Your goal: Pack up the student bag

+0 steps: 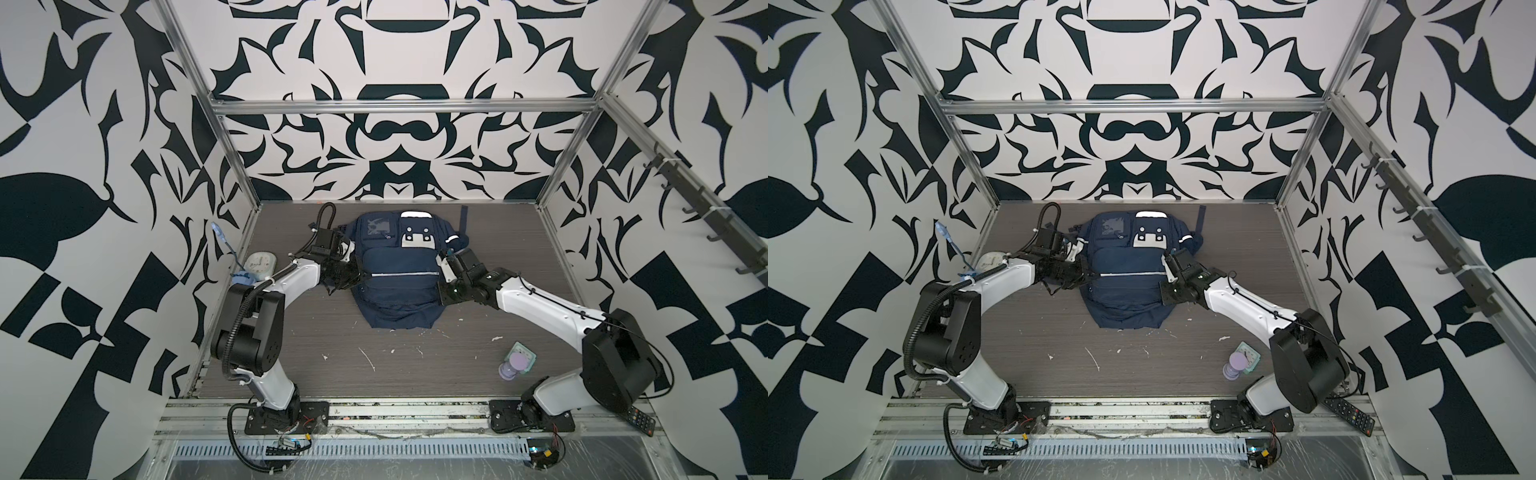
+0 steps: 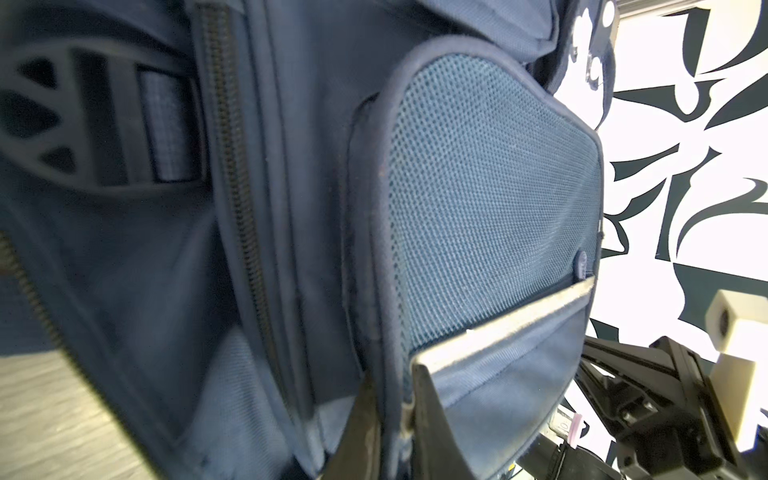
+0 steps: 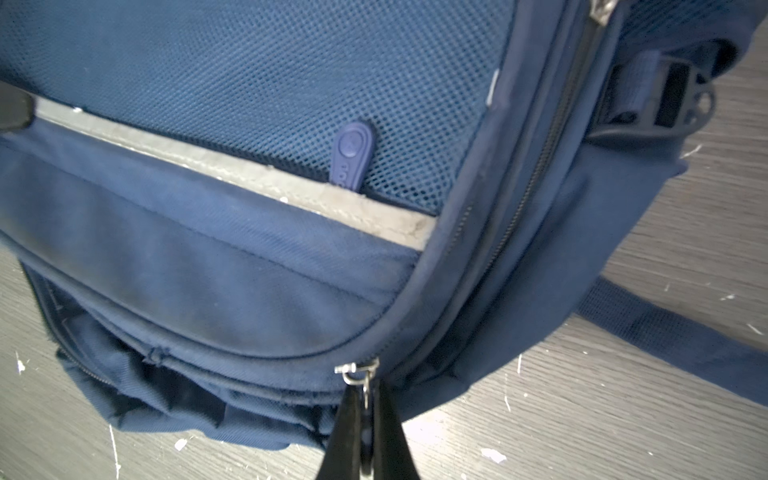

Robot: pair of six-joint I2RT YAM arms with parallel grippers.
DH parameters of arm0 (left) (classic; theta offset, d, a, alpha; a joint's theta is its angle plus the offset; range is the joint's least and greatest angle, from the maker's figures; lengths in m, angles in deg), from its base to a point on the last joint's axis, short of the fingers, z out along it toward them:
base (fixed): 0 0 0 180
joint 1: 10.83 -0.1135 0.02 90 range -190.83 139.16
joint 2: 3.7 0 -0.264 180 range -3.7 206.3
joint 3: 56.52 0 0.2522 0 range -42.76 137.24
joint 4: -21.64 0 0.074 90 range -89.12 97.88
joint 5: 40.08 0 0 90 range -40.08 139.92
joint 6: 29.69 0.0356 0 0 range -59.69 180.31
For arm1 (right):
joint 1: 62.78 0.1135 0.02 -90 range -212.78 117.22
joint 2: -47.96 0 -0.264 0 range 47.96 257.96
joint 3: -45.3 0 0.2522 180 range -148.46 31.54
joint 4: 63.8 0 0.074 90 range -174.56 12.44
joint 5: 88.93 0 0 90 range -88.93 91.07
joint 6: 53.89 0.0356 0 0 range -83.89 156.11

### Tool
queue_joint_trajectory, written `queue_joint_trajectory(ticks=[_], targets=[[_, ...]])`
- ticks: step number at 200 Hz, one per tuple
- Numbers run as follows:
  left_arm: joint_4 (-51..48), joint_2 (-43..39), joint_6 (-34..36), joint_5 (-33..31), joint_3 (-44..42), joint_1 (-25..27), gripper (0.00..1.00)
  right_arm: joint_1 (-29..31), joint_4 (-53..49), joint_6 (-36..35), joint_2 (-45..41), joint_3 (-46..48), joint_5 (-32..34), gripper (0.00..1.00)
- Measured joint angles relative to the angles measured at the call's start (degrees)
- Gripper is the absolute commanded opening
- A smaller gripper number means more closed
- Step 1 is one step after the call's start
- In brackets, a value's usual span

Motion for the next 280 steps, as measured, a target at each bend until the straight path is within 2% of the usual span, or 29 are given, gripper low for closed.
queue_joint_trajectory(ticks=[33,51,80,102,129,160,189,221,242,265,280], targets=[[-0.72,2.64,-0.28,-1.53,3.23,-0.39,0.08,1.33,0.76,0.42,0.48,0.0,0.09,0.0],[-1.33,4.24,-0.35,-2.38,6.29,-0.85,0.14,2.69,1.68,0.81,0.68,0.0,0.07,0.0],[-1.73,8.55,-1.07,-4.98,13.14,-2.21,0.33,5.55,2.97,2.05,2.38,-0.83,0.09,0.0],[-0.33,11.41,-1.05,-6.84,17.62,-4.13,0.49,8.85,2.1,3.06,6.93,-3.67,0.2,0.0],[0.74,10.73,-1.6,-8.0,16.55,-5.27,0.56,12.33,1.44,3.5,12.63,-8.63,0.17,0.0],[0.79,5.31,-1.81,-7.58,8.52,-4.59,0.6,14.38,1.46,3.48,15.72,-12.7,0.04,0.0],[0.63,-0.7,-2.23,-6.56,1.77,-1.88,0.6,14.62,1.53,3.45,15.85,-12.98,-0.2,0.0],[1.84,-2.29,-3.32,-5.95,-1.79,3.08,0.59,14.62,1.49,3.43,15.85,-12.98,-0.83,0.0],[3.26,-1.4,-4.22,-5.42,-2.45,5.25,0.49,14.73,1.42,3.41,15.85,-12.98,-0.85,0.0],[4.24,1.55,-5.22,-4.98,-1.62,5.99,0.28,14.73,1.09,3.39,15.67,-12.98,-0.52,0.0],[4.24,2.25,-5.09,-4.66,-1.44,5.99,0.19,14.64,0.7,3.15,15.41,-12.87,-0.28,0.0]])
